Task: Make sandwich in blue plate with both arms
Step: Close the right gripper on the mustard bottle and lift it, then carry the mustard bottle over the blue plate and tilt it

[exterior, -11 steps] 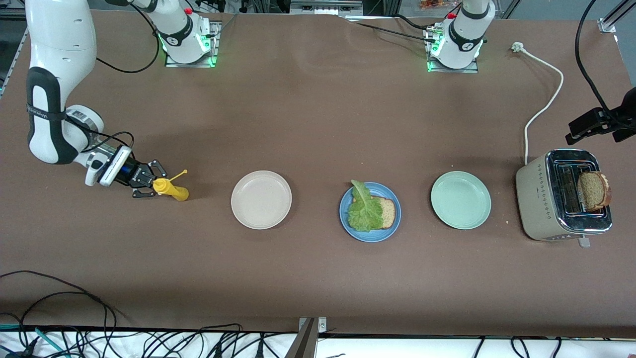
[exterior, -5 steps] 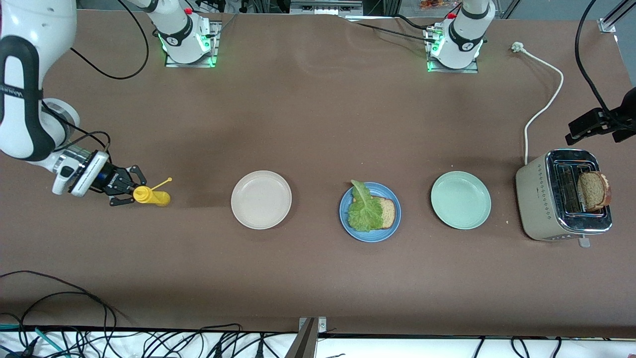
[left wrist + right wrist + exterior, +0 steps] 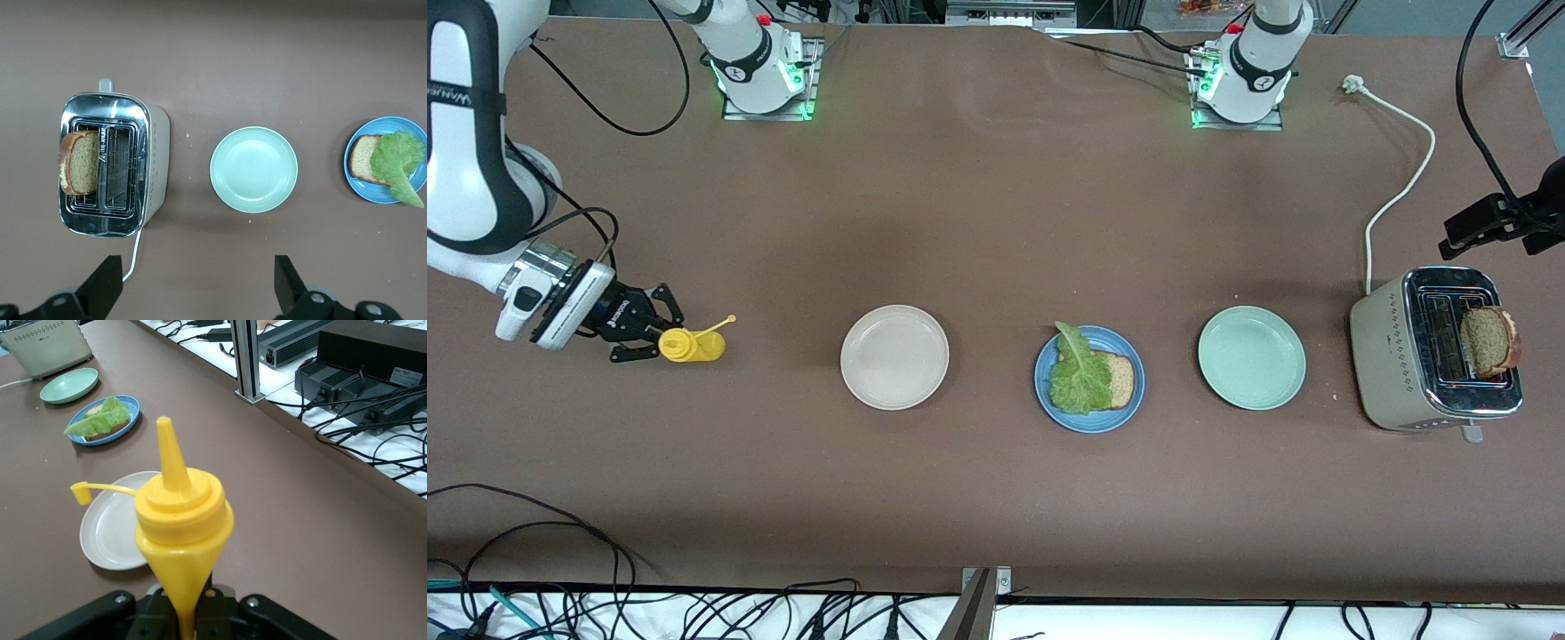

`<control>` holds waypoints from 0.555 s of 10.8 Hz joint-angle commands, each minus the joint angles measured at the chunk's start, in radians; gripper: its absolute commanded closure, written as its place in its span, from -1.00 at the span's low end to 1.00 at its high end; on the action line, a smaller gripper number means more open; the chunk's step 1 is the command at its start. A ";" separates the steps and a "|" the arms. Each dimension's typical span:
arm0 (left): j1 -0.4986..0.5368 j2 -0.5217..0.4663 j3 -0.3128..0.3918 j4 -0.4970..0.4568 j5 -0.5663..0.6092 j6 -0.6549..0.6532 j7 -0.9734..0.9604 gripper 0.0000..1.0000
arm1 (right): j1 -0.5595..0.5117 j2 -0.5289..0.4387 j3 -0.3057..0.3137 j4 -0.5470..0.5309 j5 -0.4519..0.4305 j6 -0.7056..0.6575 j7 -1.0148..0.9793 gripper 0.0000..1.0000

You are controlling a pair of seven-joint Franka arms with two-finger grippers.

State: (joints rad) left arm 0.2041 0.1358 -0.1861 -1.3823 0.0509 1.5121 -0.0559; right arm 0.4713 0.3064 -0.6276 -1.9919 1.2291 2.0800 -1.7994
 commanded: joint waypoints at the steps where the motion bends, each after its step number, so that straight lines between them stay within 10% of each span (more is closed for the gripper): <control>1: 0.006 0.007 -0.001 0.020 -0.013 -0.015 0.019 -1.00 | 0.110 -0.104 0.005 -0.018 -0.132 0.119 0.245 0.99; 6: 0.006 0.010 -0.001 0.020 -0.013 -0.015 0.019 -1.00 | 0.254 -0.136 0.019 0.076 -0.440 0.180 0.718 0.99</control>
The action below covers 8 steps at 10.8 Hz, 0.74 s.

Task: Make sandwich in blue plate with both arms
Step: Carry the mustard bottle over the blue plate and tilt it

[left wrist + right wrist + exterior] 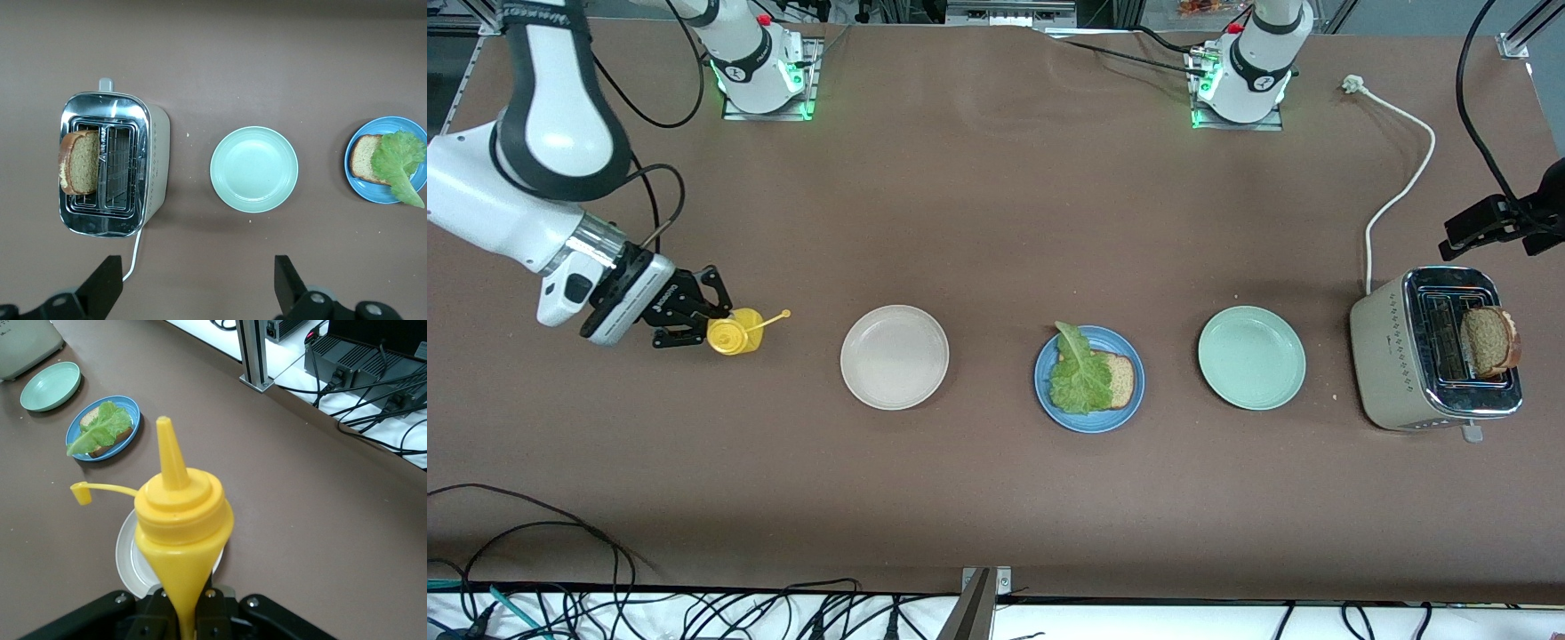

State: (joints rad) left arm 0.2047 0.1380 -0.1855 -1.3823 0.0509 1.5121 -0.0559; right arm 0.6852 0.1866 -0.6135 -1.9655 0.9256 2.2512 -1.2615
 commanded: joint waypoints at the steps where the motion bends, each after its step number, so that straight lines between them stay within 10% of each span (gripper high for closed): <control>1: 0.005 0.008 -0.002 0.020 -0.013 -0.015 0.019 -1.00 | 0.060 -0.013 0.007 0.083 -0.221 0.008 0.285 0.99; 8: 0.013 0.008 -0.002 0.020 -0.017 -0.015 0.019 -1.00 | 0.233 0.030 0.020 0.264 -0.676 -0.131 0.789 0.99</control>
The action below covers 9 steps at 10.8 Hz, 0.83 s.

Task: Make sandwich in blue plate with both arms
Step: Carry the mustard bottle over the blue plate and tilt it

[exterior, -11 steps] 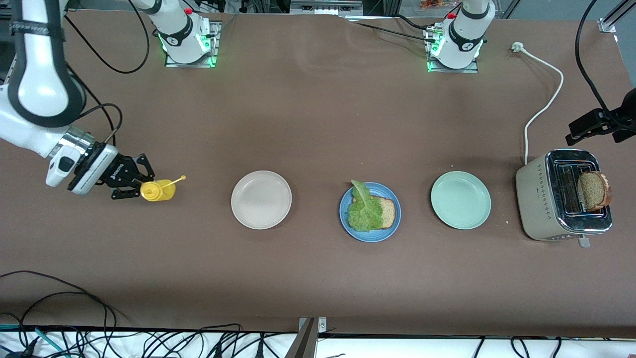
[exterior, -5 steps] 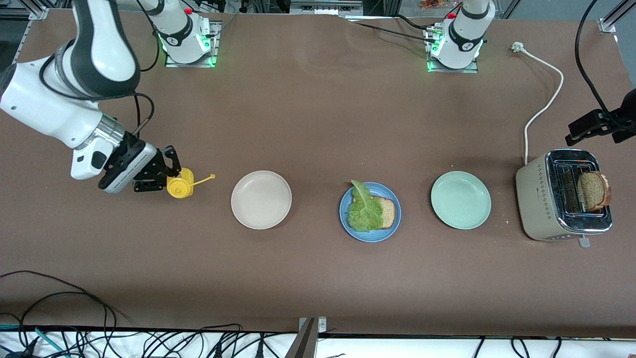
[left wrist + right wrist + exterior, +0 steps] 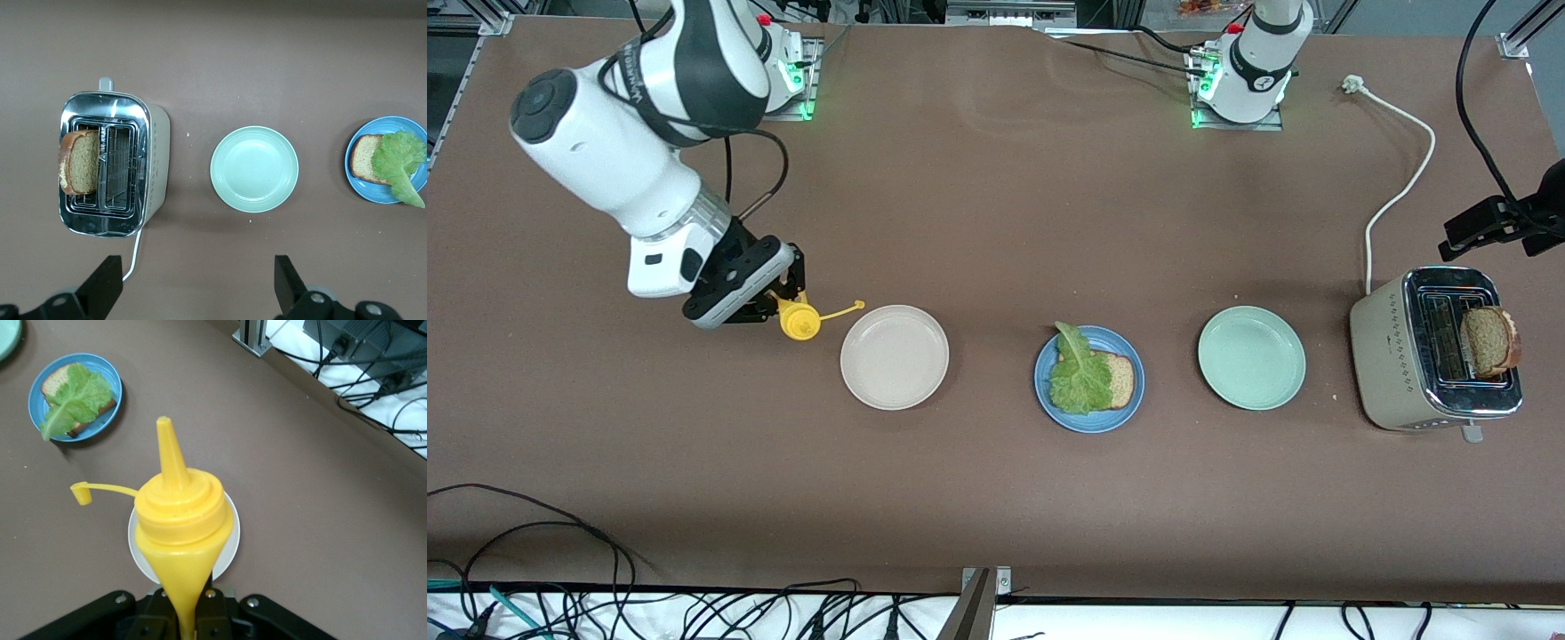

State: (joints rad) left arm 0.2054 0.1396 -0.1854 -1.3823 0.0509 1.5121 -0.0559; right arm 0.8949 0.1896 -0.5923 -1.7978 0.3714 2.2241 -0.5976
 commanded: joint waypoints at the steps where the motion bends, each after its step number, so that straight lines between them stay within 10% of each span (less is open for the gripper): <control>1: 0.014 0.006 -0.002 0.020 -0.017 -0.015 0.019 -1.00 | 0.050 0.031 -0.001 0.100 -0.146 -0.109 0.151 0.99; 9: 0.017 0.008 -0.002 0.020 -0.017 -0.015 0.019 -1.00 | 0.183 0.226 0.000 0.265 -0.253 -0.127 0.297 0.98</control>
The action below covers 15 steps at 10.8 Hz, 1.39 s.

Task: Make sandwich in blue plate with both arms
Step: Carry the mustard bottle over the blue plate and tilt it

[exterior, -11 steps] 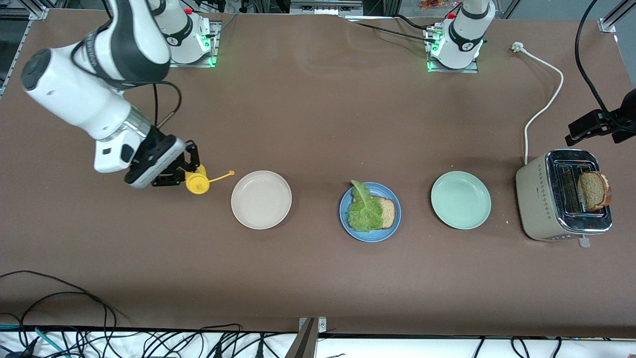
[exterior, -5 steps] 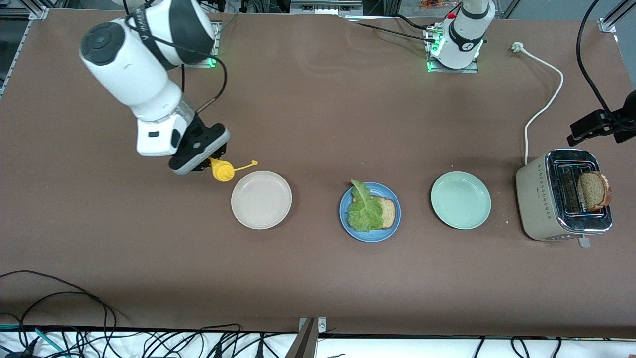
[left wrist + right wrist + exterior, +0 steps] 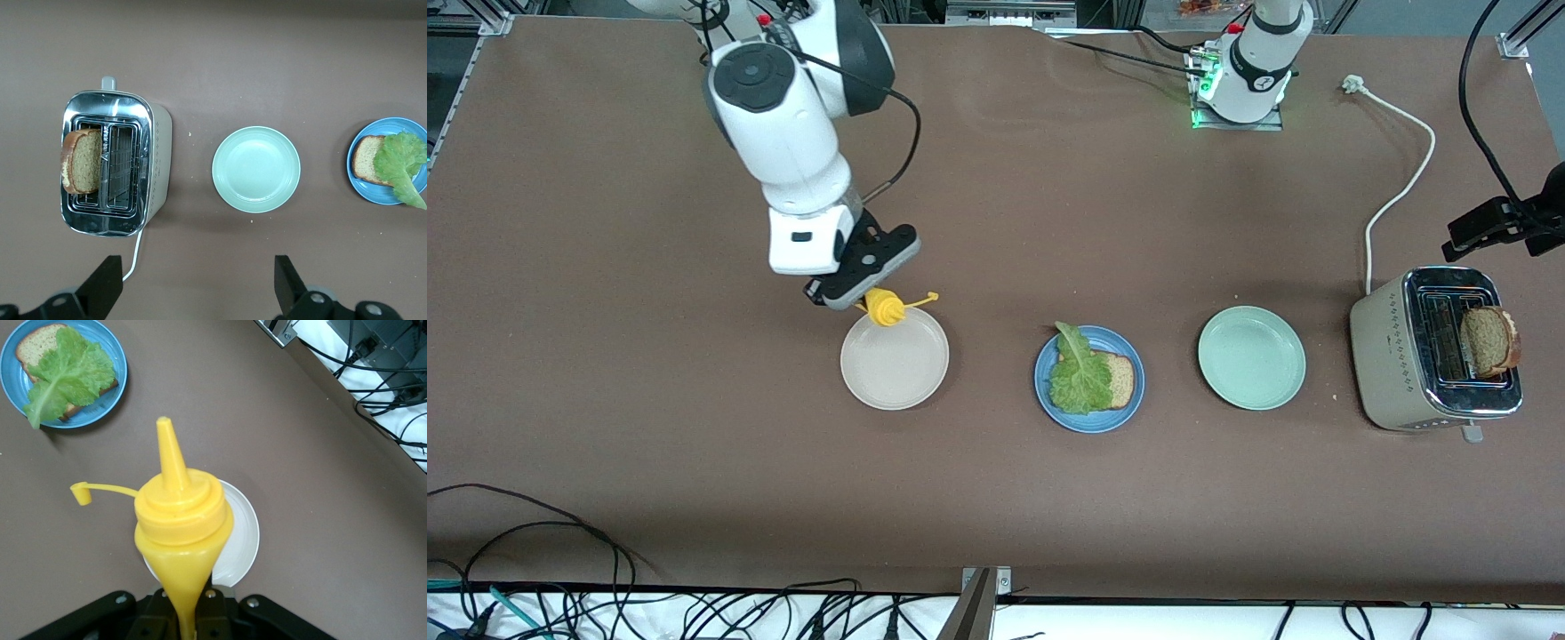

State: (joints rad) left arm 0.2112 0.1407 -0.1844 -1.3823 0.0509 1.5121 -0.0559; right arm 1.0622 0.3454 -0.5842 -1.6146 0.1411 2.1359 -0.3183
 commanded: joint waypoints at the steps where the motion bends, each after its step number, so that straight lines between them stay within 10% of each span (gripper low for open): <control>1: 0.011 0.007 -0.003 0.020 -0.017 -0.015 0.019 -1.00 | 0.034 0.114 -0.009 0.128 -0.035 -0.060 0.019 0.98; 6: 0.013 0.007 -0.003 0.020 -0.019 -0.015 0.019 -1.00 | 0.076 0.358 0.017 0.335 -0.063 -0.073 0.117 0.97; 15: 0.013 0.007 -0.003 0.020 -0.019 -0.015 0.019 -1.00 | 0.176 0.658 0.018 0.466 -0.392 -0.008 0.136 0.98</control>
State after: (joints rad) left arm 0.2153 0.1415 -0.1842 -1.3823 0.0509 1.5121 -0.0559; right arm 1.2242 0.9258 -0.5520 -1.2240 -0.1658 2.1457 -0.1890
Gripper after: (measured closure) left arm 0.000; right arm 0.952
